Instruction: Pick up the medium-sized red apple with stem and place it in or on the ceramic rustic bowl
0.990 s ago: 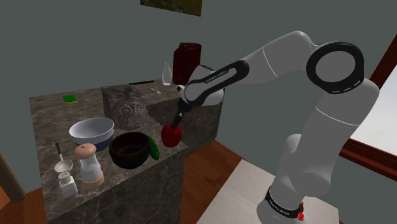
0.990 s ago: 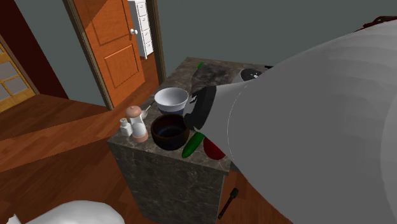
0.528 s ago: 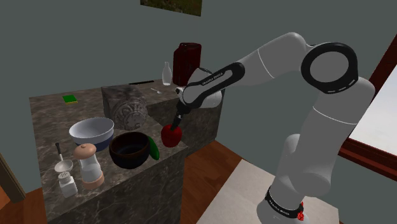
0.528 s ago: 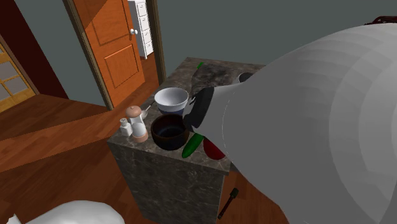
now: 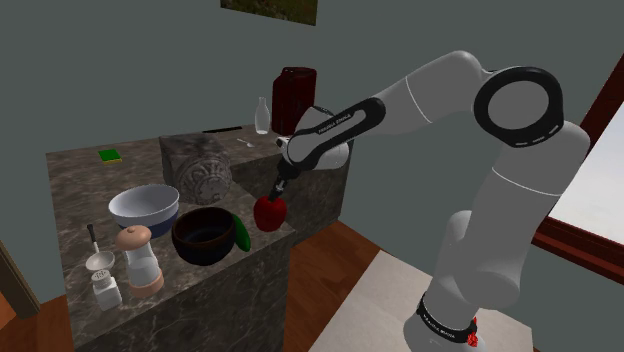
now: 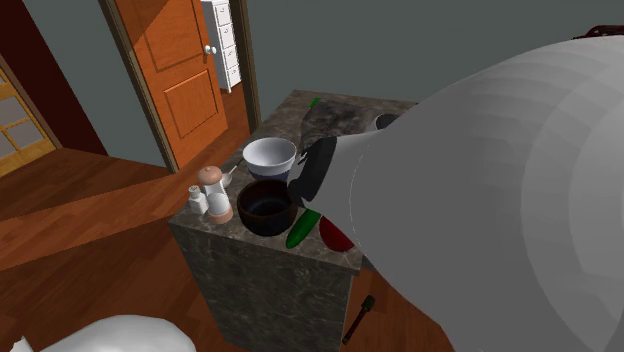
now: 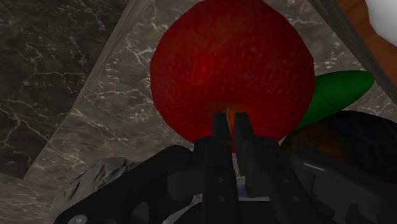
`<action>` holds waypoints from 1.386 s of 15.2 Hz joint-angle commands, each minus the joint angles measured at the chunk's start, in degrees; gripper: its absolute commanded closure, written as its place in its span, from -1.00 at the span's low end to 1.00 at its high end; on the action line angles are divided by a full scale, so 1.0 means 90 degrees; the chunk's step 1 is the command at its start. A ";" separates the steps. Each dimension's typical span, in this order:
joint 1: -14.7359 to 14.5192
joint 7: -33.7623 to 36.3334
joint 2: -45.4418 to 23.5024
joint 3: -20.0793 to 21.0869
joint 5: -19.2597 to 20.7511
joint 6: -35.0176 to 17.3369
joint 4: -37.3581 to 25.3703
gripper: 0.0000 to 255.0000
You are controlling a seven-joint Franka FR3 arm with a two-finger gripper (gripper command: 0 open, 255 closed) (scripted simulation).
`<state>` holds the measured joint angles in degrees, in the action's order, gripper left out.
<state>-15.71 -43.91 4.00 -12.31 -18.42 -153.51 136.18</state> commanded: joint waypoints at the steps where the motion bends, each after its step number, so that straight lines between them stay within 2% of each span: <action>1: 0.0000 -0.0001 -0.0007 0.0000 -0.0001 0.0003 0.0008 1.00; 4: -0.0001 -0.0002 -0.0017 0.0000 -0.0004 0.0006 -0.0005 1.00; 12: 0.0091 0.0423 0.0393 0.0037 0.0460 0.0661 -0.0289 1.00; 21: 0.0169 0.0750 0.0739 0.0088 0.0786 0.1416 -0.0726 1.00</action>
<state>-14.28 -37.40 10.31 -11.52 -11.63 -141.66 130.20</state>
